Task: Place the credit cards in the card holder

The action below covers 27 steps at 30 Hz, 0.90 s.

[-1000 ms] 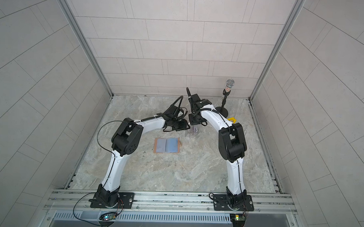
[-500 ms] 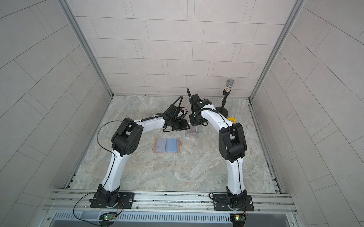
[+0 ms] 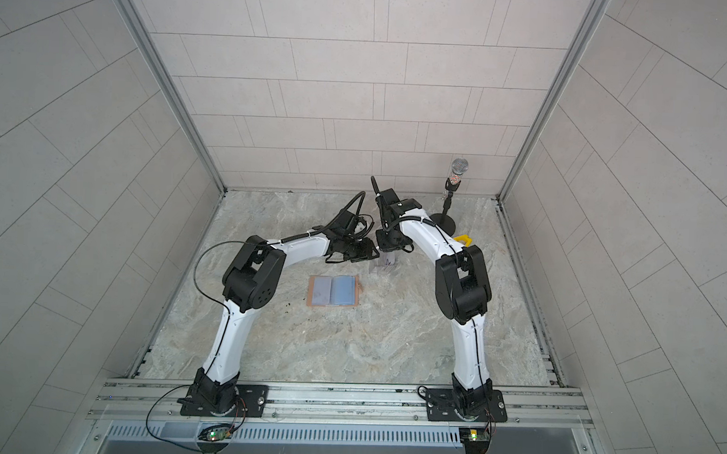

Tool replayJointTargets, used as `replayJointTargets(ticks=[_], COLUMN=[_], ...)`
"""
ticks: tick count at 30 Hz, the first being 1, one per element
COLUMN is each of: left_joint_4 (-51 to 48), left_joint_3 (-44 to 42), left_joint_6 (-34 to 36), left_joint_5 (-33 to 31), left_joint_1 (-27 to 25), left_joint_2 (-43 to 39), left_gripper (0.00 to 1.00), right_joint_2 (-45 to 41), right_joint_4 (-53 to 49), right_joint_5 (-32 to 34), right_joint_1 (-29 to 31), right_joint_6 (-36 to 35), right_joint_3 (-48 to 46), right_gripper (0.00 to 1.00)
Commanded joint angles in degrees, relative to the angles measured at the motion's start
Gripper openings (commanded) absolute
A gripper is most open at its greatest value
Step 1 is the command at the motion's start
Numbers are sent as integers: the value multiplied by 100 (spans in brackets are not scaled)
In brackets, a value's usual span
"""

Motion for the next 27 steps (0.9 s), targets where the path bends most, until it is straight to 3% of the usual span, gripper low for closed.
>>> replayJointTargets(ticks=[1, 4, 12, 19, 27], left_joint_4=[-642, -642, -634, -574, -563], left_joint_3=[-213, -221, -230, -282, -292], left_joint_6=[55, 65, 70, 28, 20], left_joint_5=[-340, -344, -340, -349, -349], left_joint_1=[128, 125, 126, 128, 128], left_joint_2=[143, 147, 157, 147, 148], left_gripper=[44, 44, 44, 44, 44], right_joint_2=[17, 6, 18, 48, 87], right_joint_4=[-148, -113, 107, 413, 586], right_joint_5=[372, 424, 162, -283, -357], right_joint_1=[41, 45, -23, -204, -273], right_joint_6=[-5, 21, 108, 276, 382], right_joint_3=[115, 80, -110, -353, -510], right_gripper=[21, 23, 45, 44, 40])
